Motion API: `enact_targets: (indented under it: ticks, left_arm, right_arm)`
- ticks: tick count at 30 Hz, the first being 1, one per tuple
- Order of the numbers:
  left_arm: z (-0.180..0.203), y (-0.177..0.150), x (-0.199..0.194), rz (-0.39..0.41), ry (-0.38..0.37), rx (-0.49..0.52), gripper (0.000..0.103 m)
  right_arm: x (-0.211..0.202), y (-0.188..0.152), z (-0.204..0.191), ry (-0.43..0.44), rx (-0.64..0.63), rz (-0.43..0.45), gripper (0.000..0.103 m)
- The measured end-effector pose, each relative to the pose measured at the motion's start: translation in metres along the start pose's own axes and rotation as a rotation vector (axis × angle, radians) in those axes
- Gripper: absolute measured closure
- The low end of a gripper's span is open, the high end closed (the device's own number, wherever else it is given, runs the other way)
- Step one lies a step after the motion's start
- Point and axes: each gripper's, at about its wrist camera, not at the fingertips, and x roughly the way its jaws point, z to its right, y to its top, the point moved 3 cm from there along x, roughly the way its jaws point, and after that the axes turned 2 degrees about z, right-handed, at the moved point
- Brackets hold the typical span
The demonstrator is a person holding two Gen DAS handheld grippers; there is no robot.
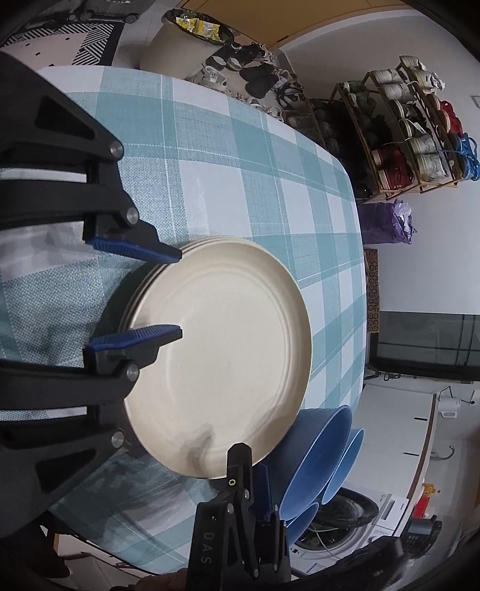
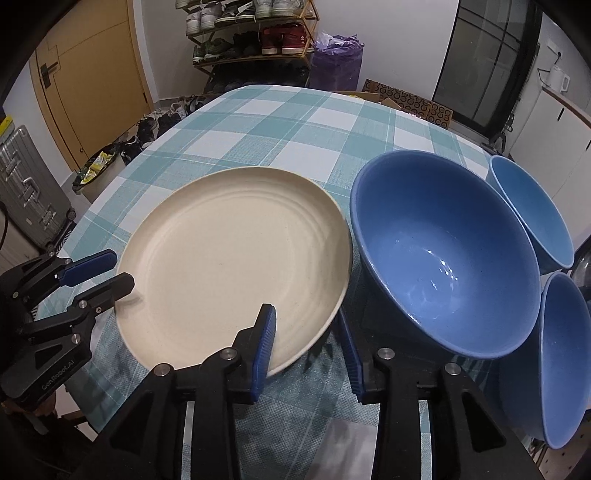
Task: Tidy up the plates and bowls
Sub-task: 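Open both grippers to release the stacked cream plates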
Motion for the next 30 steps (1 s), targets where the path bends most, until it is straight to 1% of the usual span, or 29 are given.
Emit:
enact_targets:
  ticks: [1, 2, 4, 5, 6, 7, 8, 9, 11, 12, 13, 15, 17, 18, 19, 20, 21, 24, 30]
  left_arm:
    - [0.000, 0.000, 0.000, -0.001, 0.001, 0.000, 0.067]
    - [0.000, 0.000, 0.000, -0.002, 0.002, -0.001, 0.066]
    - [-0.001, 0.001, -0.001, 0.000, 0.001, -0.003, 0.057]
    - [-0.001, 0.001, -0.002, 0.001, 0.000, -0.005, 0.055]
    - [-0.001, 0.001, -0.002, 0.002, -0.002, -0.007, 0.052]
    - [-0.001, 0.002, -0.002, 0.001, -0.005, -0.009, 0.051]
    - [-0.001, 0.002, -0.003, -0.001, -0.008, -0.010, 0.050]
    - [-0.001, 0.002, -0.003, -0.001, -0.009, -0.012, 0.048]
    - [-0.002, 0.003, -0.004, -0.007, -0.007, -0.018, 0.037]
    - [-0.002, 0.003, -0.004, -0.011, -0.011, -0.026, 0.025]
    - [-0.003, 0.003, -0.005, -0.011, -0.019, -0.037, 0.022]
    - [-0.004, 0.005, -0.007, -0.004, -0.042, -0.052, 0.021]
    - [-0.002, 0.006, -0.011, 0.008, -0.042, -0.052, 0.016]
    - [-0.002, 0.007, -0.012, 0.016, -0.037, -0.054, 0.005]
    - [-0.002, 0.008, -0.014, 0.029, -0.037, -0.059, 0.000]
    - [-0.002, 0.010, -0.017, 0.046, -0.048, -0.069, 0.000]
    - [-0.001, 0.011, -0.019, 0.052, -0.062, -0.075, 0.000]
    - [0.000, 0.018, -0.022, 0.060, -0.101, -0.090, 0.000]
    - [0.012, 0.031, -0.022, 0.073, -0.106, -0.082, 0.000]
  right_arm:
    - [-0.001, 0.000, 0.000, 0.007, -0.001, 0.005, 0.063]
    - [-0.003, 0.000, 0.000, 0.010, -0.004, 0.011, 0.058]
    - [-0.007, 0.001, 0.000, 0.017, -0.008, 0.022, 0.056]
    - [-0.008, 0.002, -0.001, 0.023, -0.007, 0.025, 0.053]
    - [-0.011, 0.003, 0.000, 0.033, -0.004, 0.033, 0.047]
    - [-0.013, 0.003, 0.000, 0.039, -0.001, 0.039, 0.043]
    - [-0.015, 0.004, 0.000, 0.047, 0.004, 0.048, 0.035]
    - [-0.018, 0.005, 0.000, 0.055, 0.010, 0.057, 0.029]
    - [-0.022, 0.006, 0.001, 0.086, 0.023, 0.074, 0.024]
    - [-0.025, 0.006, 0.001, 0.097, 0.028, 0.084, 0.021]
    - [-0.029, 0.007, 0.001, 0.104, 0.032, 0.101, 0.020]
    - [-0.033, 0.009, 0.001, 0.119, 0.035, 0.121, 0.018]
    - [-0.039, 0.010, 0.001, 0.136, 0.036, 0.137, 0.016]
    - [-0.043, 0.011, 0.001, 0.134, 0.035, 0.147, 0.013]
    - [-0.045, 0.011, 0.002, 0.129, 0.037, 0.157, 0.010]
    - [-0.048, 0.012, 0.003, 0.123, 0.041, 0.169, 0.005]
    - [-0.052, 0.013, 0.005, 0.121, 0.045, 0.183, 0.003]
    - [-0.063, 0.014, 0.013, 0.130, 0.063, 0.215, 0.001]
    - [-0.084, 0.014, 0.038, 0.115, 0.103, 0.253, 0.001]
